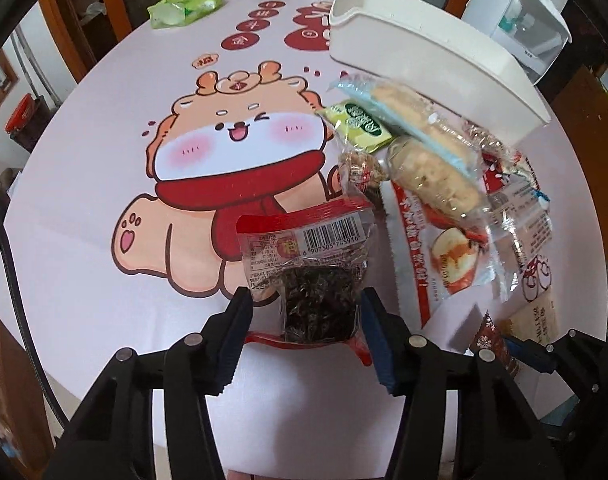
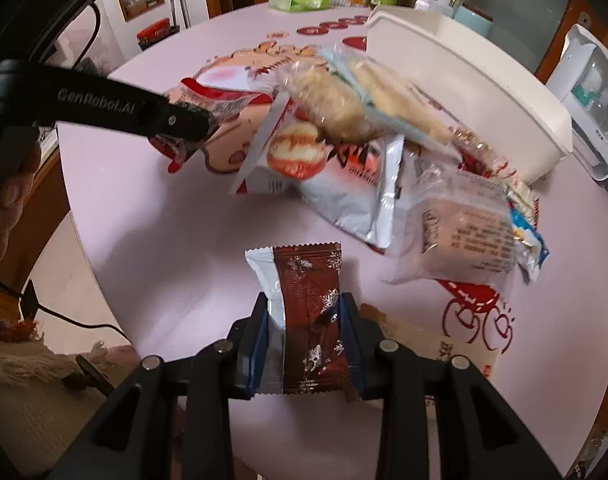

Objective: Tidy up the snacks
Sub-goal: 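Place the dark snack bag and brown candy into the white tray with both tools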

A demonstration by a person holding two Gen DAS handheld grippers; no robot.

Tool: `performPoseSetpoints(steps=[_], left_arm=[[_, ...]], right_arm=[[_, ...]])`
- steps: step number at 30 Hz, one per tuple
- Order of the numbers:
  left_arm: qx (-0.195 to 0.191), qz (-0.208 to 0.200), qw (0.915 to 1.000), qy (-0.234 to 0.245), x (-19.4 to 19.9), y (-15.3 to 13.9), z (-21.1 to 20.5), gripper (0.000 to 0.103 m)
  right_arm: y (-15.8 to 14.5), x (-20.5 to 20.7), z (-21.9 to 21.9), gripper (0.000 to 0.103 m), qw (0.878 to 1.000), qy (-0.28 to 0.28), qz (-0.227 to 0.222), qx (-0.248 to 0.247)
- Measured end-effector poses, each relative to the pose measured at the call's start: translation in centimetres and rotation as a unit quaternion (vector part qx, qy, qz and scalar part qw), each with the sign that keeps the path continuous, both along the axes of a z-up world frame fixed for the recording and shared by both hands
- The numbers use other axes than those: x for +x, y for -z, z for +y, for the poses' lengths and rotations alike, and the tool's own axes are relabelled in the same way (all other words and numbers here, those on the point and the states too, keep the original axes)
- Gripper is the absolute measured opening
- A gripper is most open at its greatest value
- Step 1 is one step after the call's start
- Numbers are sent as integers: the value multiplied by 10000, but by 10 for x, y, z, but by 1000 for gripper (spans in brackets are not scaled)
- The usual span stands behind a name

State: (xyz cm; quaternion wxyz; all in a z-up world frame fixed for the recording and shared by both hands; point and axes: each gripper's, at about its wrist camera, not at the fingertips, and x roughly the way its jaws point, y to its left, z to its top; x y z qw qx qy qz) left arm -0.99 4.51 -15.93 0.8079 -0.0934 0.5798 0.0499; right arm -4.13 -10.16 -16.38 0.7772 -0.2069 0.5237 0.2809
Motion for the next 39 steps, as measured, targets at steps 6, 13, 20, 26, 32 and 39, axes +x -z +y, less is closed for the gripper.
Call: performPoseSetpoints(steps=[6, 13, 20, 26, 32, 39], left_arm=[[77, -280, 9996, 43, -11, -35, 0, 53], [169, -747, 9970, 124, -11, -85, -5, 53], [466, -1322, 9889, 485, 13, -142, -21, 53], [536, -1813, 9777, 916, 64, -182, -31, 53], [577, -2073, 9686, 1245, 140, -197, -36, 54], [546, -2098, 9646, 1501, 223, -185, -42, 54]], right_arm=[[-31, 1, -14, 33, 9990, 133, -225, 349], [-77, 28, -18, 33, 9948, 369, -638, 708], [-132, 80, -18, 34, 9855, 833, -1227, 823], [-174, 146, -18, 34, 9710, 1549, -1660, 748], [-184, 218, -31, 34, 9542, 2419, -1580, 770], [-157, 282, -46, 35, 9370, 3175, -1252, 745]])
